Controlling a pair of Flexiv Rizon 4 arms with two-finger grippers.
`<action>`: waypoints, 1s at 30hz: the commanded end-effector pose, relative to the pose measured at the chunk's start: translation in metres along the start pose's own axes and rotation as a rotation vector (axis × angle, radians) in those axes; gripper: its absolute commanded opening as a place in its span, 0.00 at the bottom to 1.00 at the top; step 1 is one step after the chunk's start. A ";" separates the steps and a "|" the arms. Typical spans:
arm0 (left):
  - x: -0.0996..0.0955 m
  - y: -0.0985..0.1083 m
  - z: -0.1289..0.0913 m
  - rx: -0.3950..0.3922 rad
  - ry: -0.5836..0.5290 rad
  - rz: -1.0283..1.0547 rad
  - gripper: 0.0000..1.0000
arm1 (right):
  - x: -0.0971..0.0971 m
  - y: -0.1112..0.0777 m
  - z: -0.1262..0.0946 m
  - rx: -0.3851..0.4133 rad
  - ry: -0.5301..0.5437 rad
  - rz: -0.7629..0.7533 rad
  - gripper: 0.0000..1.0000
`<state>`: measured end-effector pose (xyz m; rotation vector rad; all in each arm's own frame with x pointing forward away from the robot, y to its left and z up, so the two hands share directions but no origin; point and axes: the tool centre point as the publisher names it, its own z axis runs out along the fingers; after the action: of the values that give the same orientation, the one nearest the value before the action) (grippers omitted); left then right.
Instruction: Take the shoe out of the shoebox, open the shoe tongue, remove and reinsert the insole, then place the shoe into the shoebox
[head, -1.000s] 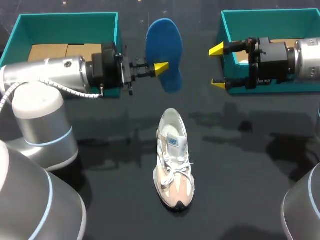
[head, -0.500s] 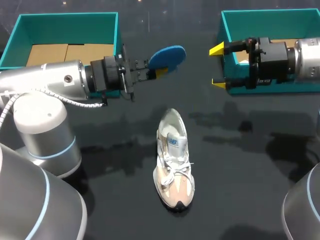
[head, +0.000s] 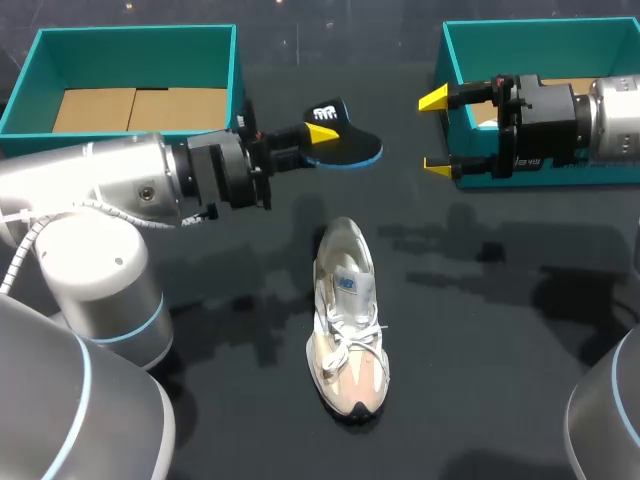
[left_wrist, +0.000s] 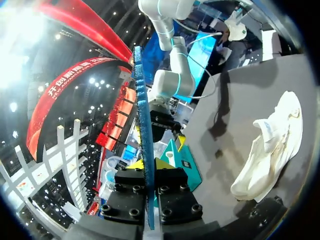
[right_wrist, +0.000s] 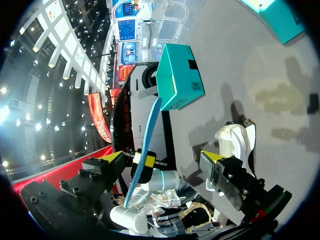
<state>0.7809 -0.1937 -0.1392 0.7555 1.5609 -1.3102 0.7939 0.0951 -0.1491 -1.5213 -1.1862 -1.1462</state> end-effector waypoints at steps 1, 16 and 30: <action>0.004 -0.005 0.003 -0.052 -0.012 0.175 0.00 | 0.000 0.000 0.001 -0.002 -0.001 0.000 1.00; 0.004 0.010 0.017 0.002 0.023 0.263 0.00 | 0.002 -0.010 0.014 0.100 -0.042 -0.094 1.00; 0.011 0.023 0.025 -0.013 0.043 0.370 0.00 | -0.003 -0.023 0.032 0.180 -0.035 -0.182 1.00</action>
<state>0.8006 -0.2080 -0.1553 1.0162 1.3811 -1.0195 0.7732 0.1270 -0.1550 -1.3262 -1.4338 -1.1051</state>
